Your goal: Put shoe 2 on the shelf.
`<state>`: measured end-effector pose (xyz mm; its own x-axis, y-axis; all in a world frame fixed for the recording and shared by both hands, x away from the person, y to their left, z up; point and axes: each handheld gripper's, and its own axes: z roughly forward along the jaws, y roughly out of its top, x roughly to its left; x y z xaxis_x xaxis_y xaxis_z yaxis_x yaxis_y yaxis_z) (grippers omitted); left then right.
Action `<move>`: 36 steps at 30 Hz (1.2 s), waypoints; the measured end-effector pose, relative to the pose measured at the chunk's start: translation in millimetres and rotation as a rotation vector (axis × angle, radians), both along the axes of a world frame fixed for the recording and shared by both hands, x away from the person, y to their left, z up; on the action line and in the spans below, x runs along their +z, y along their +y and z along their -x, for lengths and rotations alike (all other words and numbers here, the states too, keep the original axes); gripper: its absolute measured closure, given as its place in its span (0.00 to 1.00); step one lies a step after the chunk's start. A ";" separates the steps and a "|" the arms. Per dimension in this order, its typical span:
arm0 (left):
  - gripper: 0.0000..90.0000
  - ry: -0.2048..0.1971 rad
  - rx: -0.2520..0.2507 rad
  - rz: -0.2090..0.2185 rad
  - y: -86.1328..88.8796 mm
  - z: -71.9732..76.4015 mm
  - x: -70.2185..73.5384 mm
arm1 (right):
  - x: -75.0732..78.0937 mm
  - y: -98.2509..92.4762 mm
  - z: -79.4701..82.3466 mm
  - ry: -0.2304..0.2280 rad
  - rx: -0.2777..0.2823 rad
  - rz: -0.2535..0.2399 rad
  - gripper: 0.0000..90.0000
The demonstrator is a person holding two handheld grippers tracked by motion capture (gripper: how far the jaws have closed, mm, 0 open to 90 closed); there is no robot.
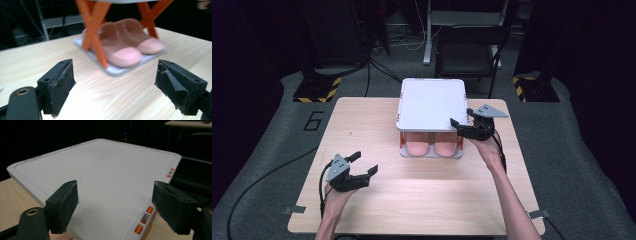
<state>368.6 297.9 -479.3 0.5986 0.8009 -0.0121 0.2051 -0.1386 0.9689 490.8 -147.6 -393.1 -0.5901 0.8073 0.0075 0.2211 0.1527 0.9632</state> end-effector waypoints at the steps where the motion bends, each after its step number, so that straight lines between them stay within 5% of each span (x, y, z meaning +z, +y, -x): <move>1: 0.17 0.002 0.038 0.005 8.7 -0.6 -2.1 | 1.0 -3.8 5.8 -0.017 -0.013 -0.014 0.23; 2: 0.17 0.003 0.071 0.036 15.6 -0.7 -4.0 | 1.7 -6.8 10.6 -0.031 -0.021 -0.029 0.23; 7: 0.17 0.004 0.143 0.031 26.2 1.7 -10.0 | -2.5 -26.5 49.5 -0.079 -0.025 -0.064 0.23; 13: 0.17 0.020 0.188 0.034 35.6 4.9 -14.1 | -29.1 -54.7 93.6 -0.082 -0.052 -0.063 0.23; 18: 0.17 0.023 0.228 0.059 44.7 7.6 -15.0 | -55.9 -78.0 118.5 -0.090 -0.090 -0.113 0.23; 28: 0.18 0.060 0.279 0.010 50.6 7.9 -23.4 | -91.5 -95.7 140.5 -0.149 -0.164 -0.115 0.25; 36: 0.18 0.068 0.279 -0.008 47.9 7.1 -26.6 | -103.8 -96.8 139.0 -0.103 -0.189 -0.096 0.25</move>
<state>361.5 345.8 -505.8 0.3529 0.9349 -0.0376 0.3006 -0.0753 0.9508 351.8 -244.4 -496.9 -0.4305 0.9018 0.0372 0.1366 0.0243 0.9903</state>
